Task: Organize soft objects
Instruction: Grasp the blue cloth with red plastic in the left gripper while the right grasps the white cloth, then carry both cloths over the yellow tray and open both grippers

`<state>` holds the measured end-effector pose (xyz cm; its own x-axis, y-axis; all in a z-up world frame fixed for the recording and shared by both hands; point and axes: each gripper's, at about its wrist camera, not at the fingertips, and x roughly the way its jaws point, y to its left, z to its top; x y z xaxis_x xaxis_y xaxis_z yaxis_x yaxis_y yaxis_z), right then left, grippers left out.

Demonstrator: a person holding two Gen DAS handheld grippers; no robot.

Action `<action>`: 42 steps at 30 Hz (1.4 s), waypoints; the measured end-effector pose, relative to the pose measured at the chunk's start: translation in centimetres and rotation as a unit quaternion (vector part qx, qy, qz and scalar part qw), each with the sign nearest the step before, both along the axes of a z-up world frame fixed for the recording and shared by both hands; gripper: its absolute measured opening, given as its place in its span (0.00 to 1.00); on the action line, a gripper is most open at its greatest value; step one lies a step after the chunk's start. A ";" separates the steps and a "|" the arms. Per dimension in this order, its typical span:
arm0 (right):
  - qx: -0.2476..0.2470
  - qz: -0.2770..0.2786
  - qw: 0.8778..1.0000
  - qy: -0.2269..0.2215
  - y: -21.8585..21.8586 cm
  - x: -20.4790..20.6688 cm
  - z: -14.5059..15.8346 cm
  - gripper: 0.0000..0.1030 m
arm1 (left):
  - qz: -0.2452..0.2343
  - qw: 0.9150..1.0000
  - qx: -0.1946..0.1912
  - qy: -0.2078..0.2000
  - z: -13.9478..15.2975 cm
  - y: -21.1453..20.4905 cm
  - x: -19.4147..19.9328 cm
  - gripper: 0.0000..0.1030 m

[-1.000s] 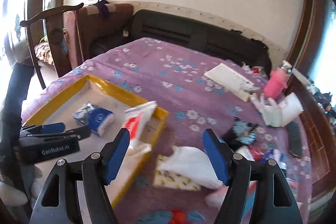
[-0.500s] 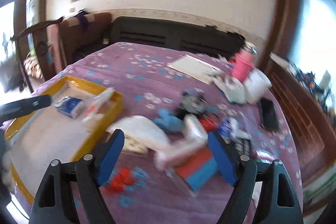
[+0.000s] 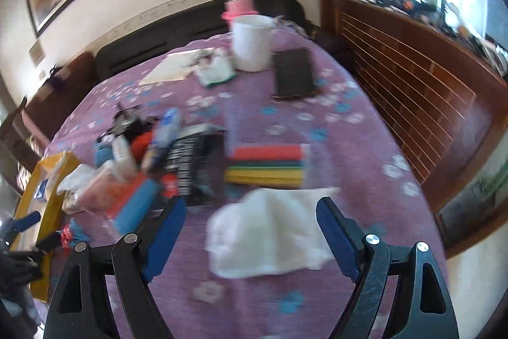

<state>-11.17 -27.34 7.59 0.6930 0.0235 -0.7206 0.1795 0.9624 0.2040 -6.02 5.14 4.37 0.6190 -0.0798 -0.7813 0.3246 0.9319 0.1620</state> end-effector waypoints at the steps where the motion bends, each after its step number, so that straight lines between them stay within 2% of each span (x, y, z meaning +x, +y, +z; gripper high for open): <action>1: 0.003 -0.004 1.000 0.001 -0.7 -0.3 -0.1 0.85 | -0.004 1.000 0.021 0.001 -0.6 -0.7 0.2 0.84; 4: 0.010 -0.010 1.000 0.007 -1.9 -0.9 -0.5 0.85 | -0.002 0.999 0.042 0.010 -1.7 -1.4 0.8 0.84; 10: 0.032 0.018 0.999 0.032 -1.1 0.5 -2.1 0.85 | 0.008 0.999 0.037 0.026 -2.3 -1.0 1.6 0.84; 16: 0.022 0.047 0.996 0.075 1.4 2.3 -4.9 0.85 | 0.020 0.998 0.019 0.058 -3.3 -0.1 2.0 0.84; 19: 0.015 0.047 0.995 0.083 2.1 2.8 -5.5 0.85 | 0.021 0.998 0.009 0.064 -3.4 0.0 2.1 0.84; 20: 0.008 0.048 0.996 0.081 2.4 2.9 -5.5 0.85 | 0.022 0.998 0.007 0.063 -3.4 -0.1 2.1 0.83; 21: 0.007 0.050 0.995 0.080 2.5 3.0 -5.4 0.85 | 0.023 0.998 0.000 0.063 -3.4 -0.1 2.0 0.70; 22: 0.004 0.052 0.995 0.079 2.7 2.9 -5.4 0.82 | 0.016 0.997 -0.025 0.068 -3.3 0.0 1.8 0.58; 23: 0.001 0.053 0.995 0.081 2.8 2.9 -5.3 0.69 | 0.013 0.996 -0.040 0.073 -3.3 0.0 1.7 0.42; 24: -0.005 0.050 0.995 0.082 2.9 3.0 -5.3 0.62 | 0.016 0.996 -0.042 0.074 -3.2 -0.2 1.5 0.42; 26: -0.003 0.055 0.995 0.079 2.9 2.8 -5.0 0.36 | 0.010 0.996 -0.056 0.066 -3.0 -0.3 0.9 0.41; 29: -0.006 0.063 0.995 0.075 3.3 2.3 -4.4 0.24 | 0.009 0.993 -0.098 0.067 -2.3 0.2 0.0 0.41; 34: -0.013 0.081 0.995 0.063 4.4 1.5 -3.2 0.20 | 0.010 0.985 -0.163 0.055 0.0 2.6 -1.6 0.41; 42: 0.016 0.106 0.993 0.047 5.9 0.3 -1.9 0.19 | 0.015 0.980 -0.197 0.028 2.6 4.5 -3.6 0.41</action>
<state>-10.83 -21.45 5.67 0.5993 0.1859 -0.7786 -0.0064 0.9737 0.2276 -9.65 9.61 6.94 0.5821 -0.3638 -0.7272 0.2935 0.9280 -0.2293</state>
